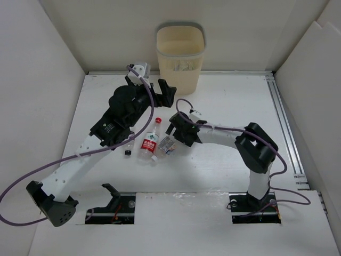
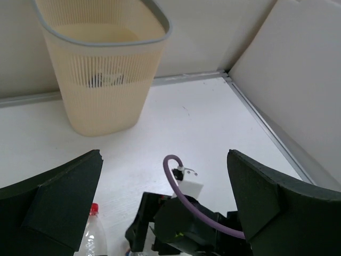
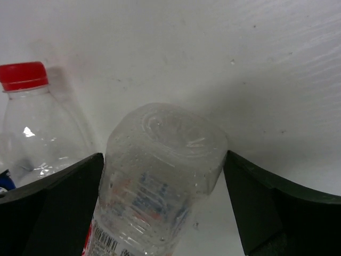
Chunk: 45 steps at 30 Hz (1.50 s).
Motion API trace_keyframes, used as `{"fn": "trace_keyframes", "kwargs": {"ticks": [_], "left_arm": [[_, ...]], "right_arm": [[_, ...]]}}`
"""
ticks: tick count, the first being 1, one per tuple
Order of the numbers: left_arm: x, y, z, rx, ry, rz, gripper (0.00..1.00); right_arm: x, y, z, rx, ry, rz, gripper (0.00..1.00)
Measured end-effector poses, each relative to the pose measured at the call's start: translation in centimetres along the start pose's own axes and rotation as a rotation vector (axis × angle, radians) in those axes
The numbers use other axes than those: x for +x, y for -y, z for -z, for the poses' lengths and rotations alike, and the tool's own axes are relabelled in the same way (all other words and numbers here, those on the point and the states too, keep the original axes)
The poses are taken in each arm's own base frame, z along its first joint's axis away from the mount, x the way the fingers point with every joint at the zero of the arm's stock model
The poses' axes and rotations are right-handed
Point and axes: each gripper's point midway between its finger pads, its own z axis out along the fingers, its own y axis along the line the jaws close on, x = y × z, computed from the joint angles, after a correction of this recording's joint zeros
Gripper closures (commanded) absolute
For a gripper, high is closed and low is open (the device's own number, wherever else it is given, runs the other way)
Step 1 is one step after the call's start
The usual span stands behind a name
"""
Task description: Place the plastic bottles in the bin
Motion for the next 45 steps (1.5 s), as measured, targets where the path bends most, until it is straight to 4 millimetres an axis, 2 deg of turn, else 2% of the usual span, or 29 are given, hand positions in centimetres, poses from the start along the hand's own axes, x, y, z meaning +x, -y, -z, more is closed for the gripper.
{"fn": "trace_keyframes", "kwargs": {"ticks": [3,4,5,6,7,10,13,16,18,22,25,27,30,37,42,45], "left_arm": [[1.1,0.8,0.1,0.018,-0.023,0.01,0.0],[1.3,1.2,0.3,0.027,-0.026,0.012,0.0],[1.5,1.6,0.5,0.032,-0.029,0.011,0.0],[1.6,2.0,0.6,0.038,-0.03,0.011,0.0],[1.6,2.4,0.8,0.041,-0.028,0.011,0.0],[2.0,4.0,1.4,0.062,-0.031,0.01,0.0],[2.8,5.1,1.7,0.081,-0.046,0.007,0.0],[4.7,4.9,1.8,0.08,-0.085,0.001,0.0],[6.1,5.0,1.8,0.096,-0.119,0.0,0.0],[8.5,6.6,2.1,0.205,-0.184,0.008,0.0],[9.3,8.5,1.9,0.304,-0.199,0.021,0.0],[9.9,9.6,1.7,0.36,-0.206,0.026,0.0],[11.0,11.0,1.2,0.43,-0.221,0.032,0.0],[14.5,13.6,-0.5,0.525,-0.289,0.046,0.0],[17.1,14.8,-1.4,0.543,-0.348,0.045,0.0],[17.6,15.5,-1.8,0.565,-0.359,0.055,0.0]], "right_arm": [[0.5,-0.8,-0.7,-0.032,-0.027,-0.025,0.32],[0.7,-0.8,-1.0,-0.036,-0.037,-0.035,0.67],[0.7,-1.0,-1.1,-0.047,-0.044,-0.049,0.95],[0.2,-1.6,-0.9,-0.072,-0.04,-0.07,1.0],[-0.3,-1.7,-0.8,-0.079,-0.034,-0.088,1.0],[-1.9,0.3,-0.8,-0.035,-0.021,-0.123,1.0],[-5.0,4.3,0.2,0.073,0.024,-0.143,1.0],[-9.3,8.0,2.7,0.174,0.115,-0.163,1.0],[-12.3,9.1,5.3,0.188,0.19,-0.161,1.0],[-17.9,7.6,12.8,-0.02,0.359,-0.104,1.0],[-20.7,6.5,18.6,-0.242,0.475,-0.056,1.0],[-21.9,6.1,21.6,-0.333,0.532,-0.02,1.0],[-22.5,4.8,24.0,-0.424,0.568,0.041,1.0],[-20.4,2.7,24.7,-0.505,0.512,0.146,1.0],[-20.0,1.4,26.9,-0.578,0.518,0.17,1.0],[-19.8,1.0,27.7,-0.607,0.526,0.179,1.0]]}}
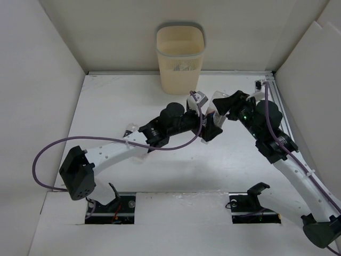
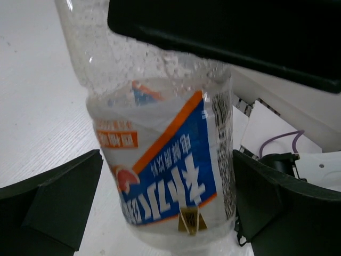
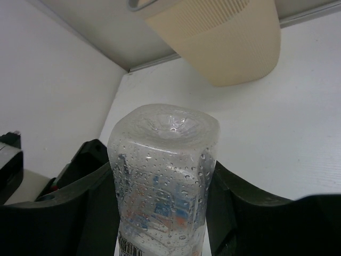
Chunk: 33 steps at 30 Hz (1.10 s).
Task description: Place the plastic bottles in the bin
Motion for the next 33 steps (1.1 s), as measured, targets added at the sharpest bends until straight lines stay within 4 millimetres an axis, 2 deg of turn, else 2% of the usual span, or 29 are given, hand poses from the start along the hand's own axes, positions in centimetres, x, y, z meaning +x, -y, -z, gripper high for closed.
{"fn": "trace_keyframes", "kwargs": {"ticks": [1,2,3,4,5,6,8,11,14,16,19,22,24,26,27,30,31,32,33], "left_arm": [[-0.1,0.2,-0.3,0.01,0.004,0.001,0.07],[-0.3,0.3,-0.5,0.021,0.01,0.003,0.29],[-0.5,0.5,-0.8,0.033,0.015,0.001,0.47],[-0.6,0.9,-0.9,0.052,0.016,0.008,0.83],[-0.8,1.1,-1.1,0.058,0.019,0.015,1.0],[-1.1,0.8,-1.3,0.042,0.024,0.027,1.0],[-2.5,0.2,-1.9,0.026,0.056,0.026,1.0],[-5.6,-0.5,-2.5,-0.001,0.121,0.01,1.0],[-8.2,-1.7,-3.3,-0.053,0.173,-0.036,1.0],[-11.9,-4.0,-3.6,-0.134,0.252,-0.073,1.0],[-19.0,-8.7,-2.8,-0.27,0.406,-0.127,1.0],[-25.4,-13.2,-1.4,-0.401,0.547,-0.167,1.0],[-28.3,-15.6,-0.6,-0.47,0.617,-0.194,1.0],[-29.9,-17.6,-0.7,-0.519,0.657,-0.216,0.99],[-30.5,-18.3,-1.0,-0.533,0.673,-0.228,0.92],[-32.1,-21.5,-2.2,-0.592,0.728,-0.265,0.86],[-32.3,-22.6,-2.6,-0.609,0.745,-0.273,0.77],[-32.1,-24.0,-3.0,-0.631,0.755,-0.277,0.74],[-31.8,-25.6,-3.3,-0.655,0.763,-0.281,0.67]], "right_arm": [[0.0,-0.3,0.1,-0.011,-0.002,0.0,0.94],[0.1,-0.5,0.1,-0.022,-0.005,0.0,0.82],[0.0,-0.8,0.2,-0.032,-0.007,0.0,0.66],[-0.1,-0.9,0.1,-0.037,-0.002,0.0,0.37],[-0.4,-1.2,0.1,-0.044,0.006,-0.002,0.11],[-0.8,-1.4,0.2,-0.053,0.02,0.0,0.0],[-1.7,-1.5,0.3,-0.057,0.045,0.005,0.0],[-2.2,-0.4,0.6,-0.019,0.059,0.01,0.0],[-4.4,0.4,1.8,0.028,0.123,0.017,0.0],[-5.8,1.9,3.3,0.091,0.175,0.027,0.0],[-6.9,3.1,5.1,0.146,0.219,0.045,0.0],[-6.9,3.1,5.6,0.148,0.22,0.058,0.0],[-6.5,3.4,5.4,0.154,0.204,0.068,0.0],[-5.8,3.7,4.9,0.156,0.178,0.074,0.0],[-5.3,3.9,4.6,0.159,0.161,0.078,0.0],[-3.8,4.4,3.9,0.155,0.109,0.084,0.0],[-3.1,4.6,3.7,0.151,0.089,0.087,0.0],[-2.6,4.8,3.6,0.147,0.074,0.089,0.0],[-2.1,4.9,3.6,0.142,0.06,0.093,0.0]]}}
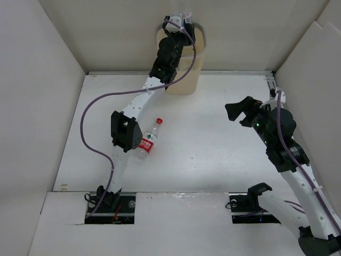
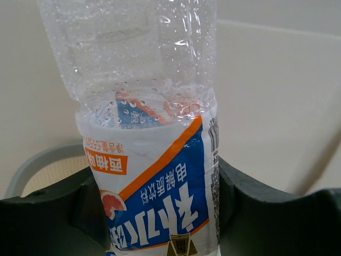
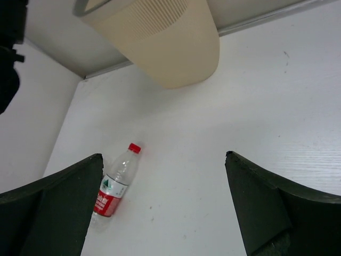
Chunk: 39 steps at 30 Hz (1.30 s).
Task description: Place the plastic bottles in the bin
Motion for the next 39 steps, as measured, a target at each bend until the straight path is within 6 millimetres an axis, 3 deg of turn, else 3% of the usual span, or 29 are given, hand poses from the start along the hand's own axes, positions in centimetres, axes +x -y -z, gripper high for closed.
{"fn": "trace_keyframes", "kwargs": {"ticks": [1,2,3,5,8,11,13,16,18,21,23,24,26,28,30,32,35,38,39], "left_arm": [[1.1,-1.1,-0.4,-0.02,0.0,-0.007,0.55],[2.3,-2.4,-0.8,-0.042,-0.003,-0.013,0.19],[3.6,-3.9,-1.1,-0.071,-0.01,-0.023,0.0],[5.6,-7.2,-1.6,-0.122,-0.017,-0.026,0.0],[6.8,-11.2,-1.9,-0.171,-0.027,-0.028,0.0],[5.3,-13.8,-2.3,-0.177,-0.004,-0.013,0.0],[3.6,-14.1,-2.4,-0.158,0.013,-0.001,0.0],[-0.6,-12.3,-1.6,-0.122,0.014,-0.012,0.0],[-4.8,-9.8,0.3,-0.103,0.012,-0.045,0.0],[-12.7,-4.9,5.2,-0.056,0.03,-0.057,0.0],[-18.3,-2.1,9.7,-0.007,0.057,-0.03,0.0],[-21.3,-1.6,12.1,0.005,0.079,-0.012,0.0],[-25.8,-2.8,16.9,-0.022,0.117,0.021,0.0],[-28.1,-4.7,21.1,-0.082,0.131,0.053,0.0],[-28.5,-5.7,24.6,-0.134,0.135,0.096,0.0],[-26.6,-5.7,27.3,-0.149,0.073,0.134,0.0],[-21.9,-7.2,28.8,-0.231,-0.052,0.151,0.0],[-16.8,-8.0,29.7,-0.284,-0.201,0.14,0.0],[-15.9,-8.1,29.8,-0.289,-0.226,0.138,0.0]], "right_arm": [[0.5,0.1,0.1,-0.005,-0.01,0.004,0.0],[0.9,0.3,0.3,-0.01,-0.017,0.006,0.0],[1.3,0.4,0.6,-0.016,-0.021,0.008,0.0],[1.9,0.5,1.4,-0.036,-0.021,0.01,0.0],[2.7,0.4,2.1,-0.07,-0.027,0.012,0.0],[3.5,-0.1,1.9,-0.103,-0.051,0.033,0.0],[5.0,-0.8,0.9,-0.122,-0.1,0.051,0.0],[9.0,-2.4,-1.4,-0.14,-0.225,0.082,0.0],[12.1,-3.5,-3.0,-0.123,-0.311,0.103,0.0],[17.1,-5.3,-5.8,-0.063,-0.434,0.101,0.0],[19.6,-6.9,-8.0,-0.013,-0.492,0.084,0.0],[20.5,-7.9,-9.3,0.008,-0.508,0.073,0.0],[21.9,-10.2,-12.3,0.047,-0.52,0.04,0.0],[23.1,-12.0,-14.8,0.068,-0.518,0.0,0.0],[24.7,-12.9,-16.6,0.117,-0.541,-0.034,0.0],[26.4,-13.9,-18.4,0.146,-0.555,-0.068,0.0],[29.6,-13.8,-19.8,0.2,-0.599,-0.102,0.0],[33.0,-12.8,-20.0,0.237,-0.659,-0.113,0.0],[34.2,-12.3,-20.0,0.251,-0.682,-0.113,0.0]]}}
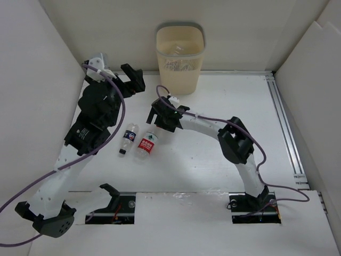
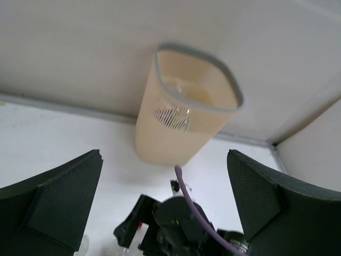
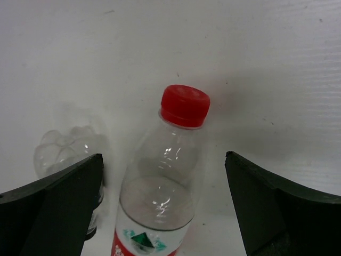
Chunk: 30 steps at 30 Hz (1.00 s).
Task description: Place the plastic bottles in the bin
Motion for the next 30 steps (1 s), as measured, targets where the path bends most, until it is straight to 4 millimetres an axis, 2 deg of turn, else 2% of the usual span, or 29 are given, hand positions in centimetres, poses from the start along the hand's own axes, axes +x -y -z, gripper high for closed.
{"fn": "trace_keyframes", "kwargs": {"ticks": [3,5,8,9,10,12,15,18,21,23,25,28,30], "left_arm": [[3.2,-0.7,0.0,-0.02,-0.095,-0.017,0.0],[3.9,-0.9,0.4,-0.02,-0.121,-0.015,0.0],[4.2,-1.1,1.0,-0.014,-0.133,-0.001,0.0],[4.2,-1.1,1.1,-0.011,-0.133,0.004,0.0],[4.1,-1.1,1.4,-0.007,-0.133,0.01,0.0],[4.2,-1.0,1.7,0.003,-0.137,0.018,0.0],[5.4,-1.2,2.1,0.018,-0.163,0.017,0.0],[7.1,-1.2,2.1,0.029,-0.207,0.007,0.0],[9.2,-1.0,2.1,0.053,-0.259,0.001,0.0],[11.3,-0.8,2.2,0.081,-0.315,-0.004,0.0],[13.4,-0.4,2.3,0.123,-0.366,-0.002,0.0],[16.6,1.3,2.5,0.227,-0.456,0.009,0.0],[18.5,2.9,2.4,0.313,-0.514,0.029,0.0]], "right_arm": [[1.6,0.8,-2.0,0.038,-0.049,0.0,0.0],[2.2,0.9,-2.9,0.048,-0.064,-0.005,0.03],[2.2,0.1,-2.7,0.026,-0.073,-0.01,0.34],[2.3,0.0,-2.7,0.023,-0.079,-0.012,0.75],[2.6,0.0,-2.7,0.021,-0.092,-0.011,0.88],[3.0,0.0,-2.9,0.021,-0.107,-0.027,0.99],[2.9,0.9,-2.6,0.021,-0.109,-0.04,1.0],[2.4,4.0,-0.9,0.059,-0.11,-0.054,1.0],[0.3,8.4,1.8,0.138,-0.066,-0.058,1.0],[-2.1,10.2,4.3,0.167,-0.009,-0.051,1.0],[-5.1,10.6,7.0,0.161,0.077,-0.036,1.0],[-9.1,9.3,12.3,0.074,0.217,0.009,1.0],[-11.0,8.4,16.3,-0.007,0.302,0.045,1.0]]}}
